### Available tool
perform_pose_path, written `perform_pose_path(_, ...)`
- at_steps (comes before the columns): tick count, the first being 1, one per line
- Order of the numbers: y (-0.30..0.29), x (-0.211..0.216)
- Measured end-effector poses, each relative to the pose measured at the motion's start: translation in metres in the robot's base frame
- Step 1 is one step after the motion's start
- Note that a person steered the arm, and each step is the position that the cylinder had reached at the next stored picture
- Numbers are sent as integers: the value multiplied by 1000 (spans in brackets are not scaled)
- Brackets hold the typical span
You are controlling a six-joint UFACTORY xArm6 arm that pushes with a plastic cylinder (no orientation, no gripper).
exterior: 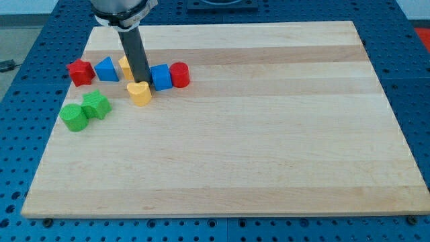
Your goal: Move the blue cube diagonally to the top right of the yellow hexagon
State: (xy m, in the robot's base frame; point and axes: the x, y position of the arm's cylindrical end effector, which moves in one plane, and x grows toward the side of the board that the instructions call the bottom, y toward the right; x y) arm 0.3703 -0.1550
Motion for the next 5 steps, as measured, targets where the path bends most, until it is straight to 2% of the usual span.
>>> perform_pose_path(3,5,22)
perform_pose_path(5,60,21)
